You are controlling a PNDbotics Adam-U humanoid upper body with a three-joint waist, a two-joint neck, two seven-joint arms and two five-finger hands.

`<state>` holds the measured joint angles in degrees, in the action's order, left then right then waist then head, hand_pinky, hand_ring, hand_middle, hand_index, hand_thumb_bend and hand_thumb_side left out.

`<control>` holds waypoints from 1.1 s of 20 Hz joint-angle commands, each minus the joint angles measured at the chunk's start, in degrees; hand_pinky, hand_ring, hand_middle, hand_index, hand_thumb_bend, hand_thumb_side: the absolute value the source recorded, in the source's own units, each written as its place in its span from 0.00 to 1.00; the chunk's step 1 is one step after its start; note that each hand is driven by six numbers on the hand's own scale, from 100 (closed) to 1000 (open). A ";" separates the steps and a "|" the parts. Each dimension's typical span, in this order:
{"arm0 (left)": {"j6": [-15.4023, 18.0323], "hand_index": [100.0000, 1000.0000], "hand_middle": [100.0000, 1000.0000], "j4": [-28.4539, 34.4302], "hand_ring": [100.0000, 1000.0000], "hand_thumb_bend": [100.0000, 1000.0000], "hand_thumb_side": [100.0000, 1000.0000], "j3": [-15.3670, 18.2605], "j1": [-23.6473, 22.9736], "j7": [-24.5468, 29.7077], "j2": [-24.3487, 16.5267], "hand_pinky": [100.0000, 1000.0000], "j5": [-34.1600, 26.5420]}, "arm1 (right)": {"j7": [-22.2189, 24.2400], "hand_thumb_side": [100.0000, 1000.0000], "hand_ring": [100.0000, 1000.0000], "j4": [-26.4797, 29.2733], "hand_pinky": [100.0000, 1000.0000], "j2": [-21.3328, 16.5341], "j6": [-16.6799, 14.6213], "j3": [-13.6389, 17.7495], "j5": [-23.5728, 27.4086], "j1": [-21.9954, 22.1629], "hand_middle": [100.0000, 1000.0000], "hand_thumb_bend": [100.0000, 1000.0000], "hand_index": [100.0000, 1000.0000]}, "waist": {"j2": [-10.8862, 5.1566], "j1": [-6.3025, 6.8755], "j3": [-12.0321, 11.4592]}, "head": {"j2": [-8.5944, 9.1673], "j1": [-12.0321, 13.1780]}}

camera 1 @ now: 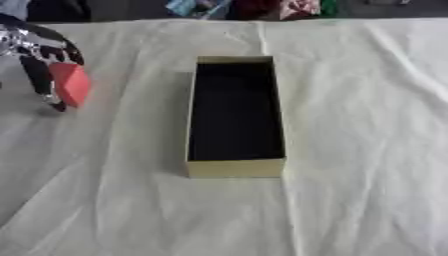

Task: Pick up objects on the table and place them in the box.

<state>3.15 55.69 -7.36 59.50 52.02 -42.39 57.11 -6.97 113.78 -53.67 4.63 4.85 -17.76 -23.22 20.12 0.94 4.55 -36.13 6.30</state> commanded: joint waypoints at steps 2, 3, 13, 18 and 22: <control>-1.11 0.84 0.82 1.46 0.84 0.51 0.00 1.05 1.26 -0.05 -1.36 0.84 0.39 | 0.01 0.40 0.85 0.81 0.86 -1.23 0.02 0.44 -0.61 -0.52 0.86 0.00 0.83 | -0.09 -0.76 -0.10 | 0.52 0.05; -1.29 0.84 0.82 1.63 0.83 0.45 0.00 1.06 1.27 -0.05 -1.35 0.84 0.27 | 0.01 0.40 0.85 0.81 0.86 -1.20 0.05 0.45 -0.61 -0.51 0.86 0.00 0.83 | -0.06 -0.78 -0.11 | 0.51 0.04; -1.63 0.79 0.77 1.41 0.78 0.38 0.00 0.64 1.12 -0.05 -1.35 0.78 -0.24 | -0.10 0.40 0.85 0.81 0.86 -1.07 0.04 0.52 -0.53 -0.46 0.86 0.00 0.83 | 0.05 -0.89 -0.23 | 0.72 0.13; -0.99 0.75 0.72 1.03 0.74 0.39 0.00 0.39 1.01 -0.05 -1.36 0.75 0.24 | -0.33 0.40 0.85 0.81 0.86 -0.98 0.01 0.65 -0.42 -0.32 0.86 0.00 0.83 | 0.04 -0.97 -0.21 | 0.90 0.12; -0.65 0.69 0.65 2.10 0.70 0.35 0.00 0.73 1.17 -0.85 -1.43 0.72 0.84 | -0.45 0.40 0.85 0.81 0.86 -0.99 0.01 0.71 -0.34 -0.17 0.86 0.00 0.83 | -0.17 -1.06 -0.28 | 0.83 -0.03</control>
<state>2.31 56.55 -7.14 59.51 51.52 -42.37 57.54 -7.15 113.78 -53.23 4.59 4.88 -18.08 -23.10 20.45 0.86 4.29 -35.67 6.34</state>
